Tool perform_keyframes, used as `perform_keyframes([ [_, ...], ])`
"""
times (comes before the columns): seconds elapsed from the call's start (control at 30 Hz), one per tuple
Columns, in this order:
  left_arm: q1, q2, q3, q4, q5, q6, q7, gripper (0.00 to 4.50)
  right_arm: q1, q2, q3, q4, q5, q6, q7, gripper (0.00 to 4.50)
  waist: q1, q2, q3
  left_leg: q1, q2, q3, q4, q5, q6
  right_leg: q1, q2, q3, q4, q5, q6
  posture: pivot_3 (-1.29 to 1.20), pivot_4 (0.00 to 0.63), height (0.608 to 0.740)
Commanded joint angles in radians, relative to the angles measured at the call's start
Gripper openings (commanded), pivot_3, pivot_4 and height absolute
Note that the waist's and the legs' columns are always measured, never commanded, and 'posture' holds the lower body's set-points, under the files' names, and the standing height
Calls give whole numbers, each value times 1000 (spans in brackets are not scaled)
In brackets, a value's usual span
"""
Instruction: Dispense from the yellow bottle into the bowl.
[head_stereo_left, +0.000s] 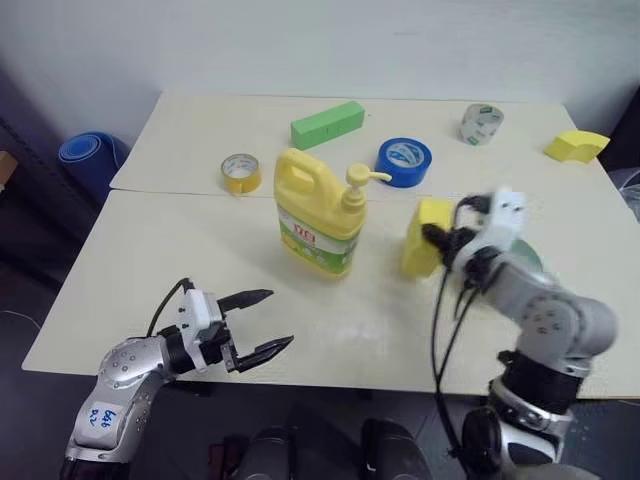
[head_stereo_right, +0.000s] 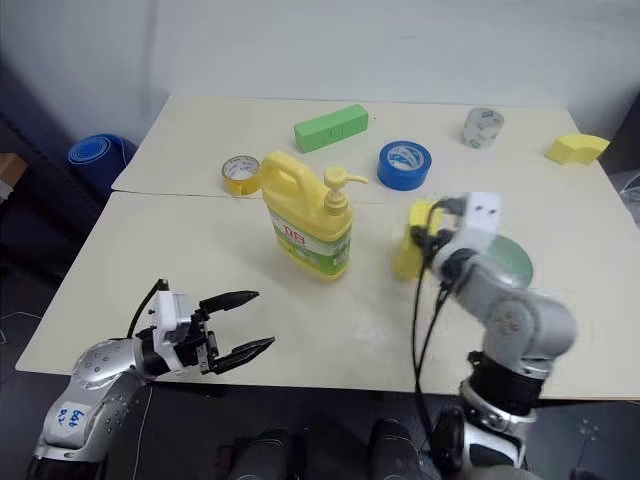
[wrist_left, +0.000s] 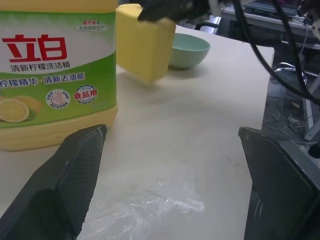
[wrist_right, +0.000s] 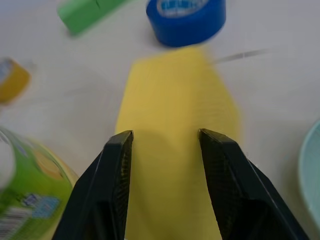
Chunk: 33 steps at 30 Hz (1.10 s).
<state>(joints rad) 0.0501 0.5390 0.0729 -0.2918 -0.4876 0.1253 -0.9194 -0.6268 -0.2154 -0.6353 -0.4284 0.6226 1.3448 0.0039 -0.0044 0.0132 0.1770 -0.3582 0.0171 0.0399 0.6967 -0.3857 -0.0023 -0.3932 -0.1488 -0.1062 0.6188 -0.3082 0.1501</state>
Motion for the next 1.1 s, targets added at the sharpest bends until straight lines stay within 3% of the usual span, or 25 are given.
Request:
perform_keyframes([
  [0.03,-19,-11,2,8,-17,-12,-12,4500,-104,-110,-177,24,112,5,44,1878,-1,0,0,0,0,0,0,0,0,0,0,0,0,0,0,0,150,740],
  [0.17,-56,-30,-18,24,-14,-10,-18,4500,-165,-300,-269,236,57,-132,45,1878,2,0,0,0,0,2,-1,0,0,0,0,1,-1,0,0,0,150,740],
  [0.27,-75,-38,-24,39,-8,-12,-23,4500,-114,-378,-240,336,42,-183,102,1878,1,-1,0,1,0,2,-2,0,0,0,0,1,-1,0,0,0,150,740],
  [0.33,-81,-39,-20,46,-5,-12,-21,4500,-74,-403,-154,334,45,-246,195,1878,-1,-1,0,1,0,3,-2,0,1,0,0,1,-2,0,0,0,150,740],
  [0.43,-77,-38,-18,43,-3,-12,-17,4500,29,-472,98,227,0,-291,333,2446,-19,1,1,2,0,7,-3,1,1,0,0,3,-2,0,0,0,150,740],
  [0.5,-71,-38,-18,36,-3,-8,-12,4500,105,-548,290,160,-28,-308,446,3075,-24,2,1,3,1,6,-4,1,1,-1,0,3,-2,0,0,0,150,740],
  [0.67,-52,-43,-32,13,3,-1,2,4500,135,-518,504,207,-98,-339,465,4461,-18,-1,1,3,1,5,-2,1,1,1,0,2,-3,0,0,0,150,740],
  [0.83,-53,-40,-36,-3,-2,13,17,4500,96,-594,799,287,-349,-693,652,4461,0,-1,1,0,0,3,0,1,1,1,0,1,-7,0,1,0,150,740],
  [1.1,-69,-50,-56,4,2,17,14,4500,-134,-489,977,812,-629,-1084,708,4461,-2,-1,1,0,0,3,0,1,1,2,0,0,-7,0,1,0,150,740],
])
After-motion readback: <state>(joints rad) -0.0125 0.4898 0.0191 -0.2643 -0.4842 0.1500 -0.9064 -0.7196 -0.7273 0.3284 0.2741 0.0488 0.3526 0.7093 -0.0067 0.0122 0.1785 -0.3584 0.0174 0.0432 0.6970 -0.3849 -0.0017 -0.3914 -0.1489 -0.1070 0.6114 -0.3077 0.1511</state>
